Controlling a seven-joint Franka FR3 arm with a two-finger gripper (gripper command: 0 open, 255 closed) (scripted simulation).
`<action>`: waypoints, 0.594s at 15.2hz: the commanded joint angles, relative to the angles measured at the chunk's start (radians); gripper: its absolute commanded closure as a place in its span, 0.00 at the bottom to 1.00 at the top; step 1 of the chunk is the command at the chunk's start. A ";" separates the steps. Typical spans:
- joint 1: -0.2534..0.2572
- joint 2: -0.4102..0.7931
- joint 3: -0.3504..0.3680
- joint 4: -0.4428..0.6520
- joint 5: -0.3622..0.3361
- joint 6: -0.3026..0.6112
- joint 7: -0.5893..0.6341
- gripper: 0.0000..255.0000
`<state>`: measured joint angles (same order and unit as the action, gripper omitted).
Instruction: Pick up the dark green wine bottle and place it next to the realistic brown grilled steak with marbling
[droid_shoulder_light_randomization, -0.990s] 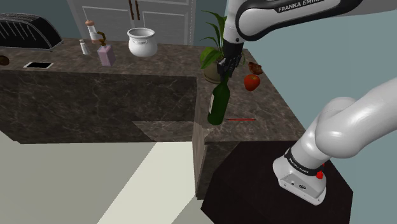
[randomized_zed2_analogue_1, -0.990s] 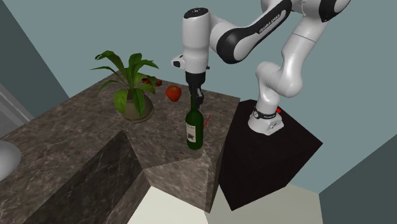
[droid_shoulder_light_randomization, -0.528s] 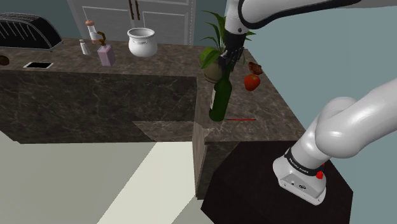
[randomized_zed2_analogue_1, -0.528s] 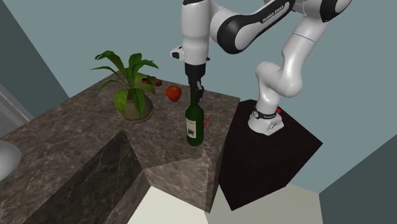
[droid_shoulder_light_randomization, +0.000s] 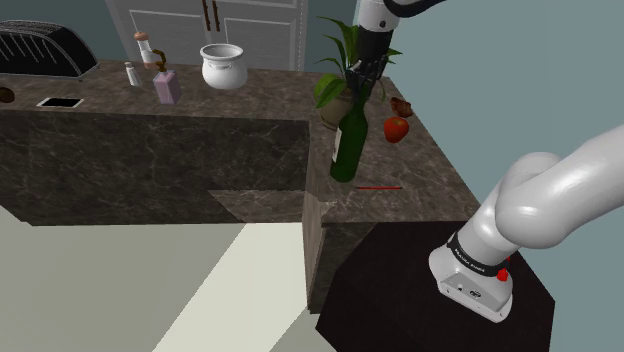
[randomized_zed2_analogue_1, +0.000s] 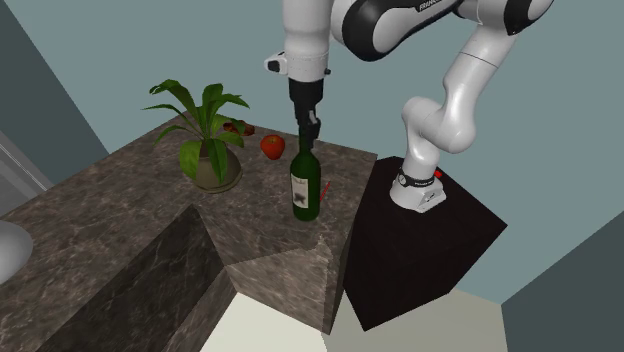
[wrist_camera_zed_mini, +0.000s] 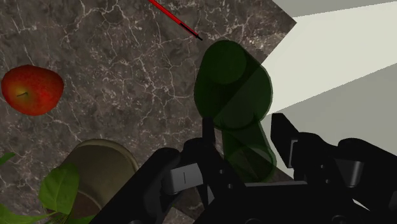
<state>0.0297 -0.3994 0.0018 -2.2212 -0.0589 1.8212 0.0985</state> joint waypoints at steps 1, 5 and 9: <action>0.001 -0.005 0.001 0.021 0.001 -0.026 0.000 1.00; 0.001 -0.004 0.002 0.075 0.002 -0.080 -0.002 1.00; 0.001 0.000 0.002 0.133 0.002 -0.133 -0.005 1.00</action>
<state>0.0308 -0.3997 0.0047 -2.1002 -0.0565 1.7000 0.0950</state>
